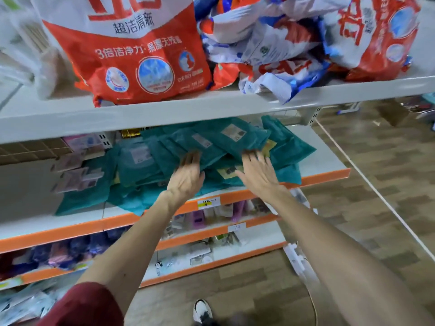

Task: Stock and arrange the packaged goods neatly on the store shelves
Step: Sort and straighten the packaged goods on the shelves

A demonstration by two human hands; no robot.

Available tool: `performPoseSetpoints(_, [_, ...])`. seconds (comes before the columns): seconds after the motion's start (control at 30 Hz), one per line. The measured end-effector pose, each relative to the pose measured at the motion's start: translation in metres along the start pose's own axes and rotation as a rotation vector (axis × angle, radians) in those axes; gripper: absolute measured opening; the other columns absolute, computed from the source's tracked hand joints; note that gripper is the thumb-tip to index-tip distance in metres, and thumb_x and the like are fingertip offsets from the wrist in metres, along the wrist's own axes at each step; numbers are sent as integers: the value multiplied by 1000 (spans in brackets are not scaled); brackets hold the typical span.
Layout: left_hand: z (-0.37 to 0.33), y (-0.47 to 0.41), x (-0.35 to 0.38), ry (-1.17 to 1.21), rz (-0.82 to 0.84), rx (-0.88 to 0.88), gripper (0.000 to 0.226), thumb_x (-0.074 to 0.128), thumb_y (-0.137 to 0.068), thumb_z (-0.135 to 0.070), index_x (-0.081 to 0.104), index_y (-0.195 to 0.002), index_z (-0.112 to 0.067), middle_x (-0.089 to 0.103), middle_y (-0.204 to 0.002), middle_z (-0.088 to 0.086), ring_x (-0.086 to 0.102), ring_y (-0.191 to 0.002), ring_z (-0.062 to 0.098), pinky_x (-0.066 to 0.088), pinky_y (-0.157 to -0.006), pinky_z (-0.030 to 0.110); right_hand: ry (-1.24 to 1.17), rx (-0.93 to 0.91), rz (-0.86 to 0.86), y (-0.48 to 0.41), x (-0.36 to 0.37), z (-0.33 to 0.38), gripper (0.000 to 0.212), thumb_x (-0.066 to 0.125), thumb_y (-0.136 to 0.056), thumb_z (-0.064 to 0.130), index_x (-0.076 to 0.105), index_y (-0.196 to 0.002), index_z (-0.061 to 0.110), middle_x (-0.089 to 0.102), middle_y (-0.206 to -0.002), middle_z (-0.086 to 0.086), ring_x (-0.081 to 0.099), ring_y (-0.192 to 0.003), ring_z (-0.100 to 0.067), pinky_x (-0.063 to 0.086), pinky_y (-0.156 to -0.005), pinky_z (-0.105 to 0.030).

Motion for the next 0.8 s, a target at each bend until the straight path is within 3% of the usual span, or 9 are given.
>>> performPoseSetpoints(0.17, [14, -15, 5, 60, 7, -47, 59, 59, -88, -16, 37, -141, -2, 40, -141, 18, 38, -130, 36, 35, -106, 44, -19, -25, -40, -25, 6, -4, 56, 73, -79, 34, 54, -118, 0, 59, -115, -20, 52, -111, -38, 42, -90, -47])
performPoseSetpoints(0.27, [40, -35, 13, 319, 79, -290, 53, 60, -85, -26, 52, -130, 1, 51, -134, 20, 49, -125, 33, 40, -102, 41, -44, -30, 2, -40, 21, -7, 60, 79, -71, 29, 57, -116, -5, 60, -107, -25, 57, -98, -42, 47, -81, -47])
performPoseSetpoints(0.33, [51, -47, 16, 400, 93, -398, 43, 60, -86, -30, 65, -114, 1, 67, -115, 16, 62, -111, 28, 48, -82, 35, -65, -33, 37, -51, 30, -9, 64, 75, -76, 28, 51, -127, -4, 56, -115, -25, 56, -102, -43, 45, -86, -48])
performPoseSetpoints(0.4, [60, -53, 18, 372, 87, -458, 33, 59, -90, -28, 68, -104, 0, 69, -99, 14, 66, -98, 30, 42, -67, 30, -99, -27, 92, -65, 37, -9, 64, 68, -82, 28, 41, -135, 3, 48, -129, -22, 47, -116, -40, 39, -96, -46])
performPoseSetpoints(0.6, [64, -66, 28, 463, 3, -544, 27, 65, -86, -21, 69, -105, -2, 70, -101, 14, 66, -96, 28, 41, -67, 27, -124, 16, 150, -100, 59, -9, 64, 66, -87, 27, 33, -138, 8, 34, -147, -17, 33, -133, -36, 34, -107, -46])
performPoseSetpoints(0.7, [74, -71, 38, 736, -87, -649, 24, 68, -81, -17, 69, -101, -3, 70, -96, 11, 67, -86, 25, 50, -66, 29, -92, 38, 129, -103, 69, -4, 61, 66, -88, 25, 35, -136, 3, 46, -136, -18, 45, -123, -35, 39, -101, -43])
performPoseSetpoints(0.8, [83, -72, 52, 886, -117, -720, 14, 75, -78, -19, 67, -85, -10, 67, -82, 6, 63, -74, 19, 49, -65, 27, -29, 18, 49, -106, 65, 1, 45, 62, -91, 17, 43, -129, 5, 54, -127, -15, 52, -113, -32, 43, -94, -40])
Point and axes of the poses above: each hand's wrist, its own y-axis away from the middle knuckle, its own x-axis out of the palm, z = x × y, the point moved 10 cm from there along -y, towards the middle knuckle
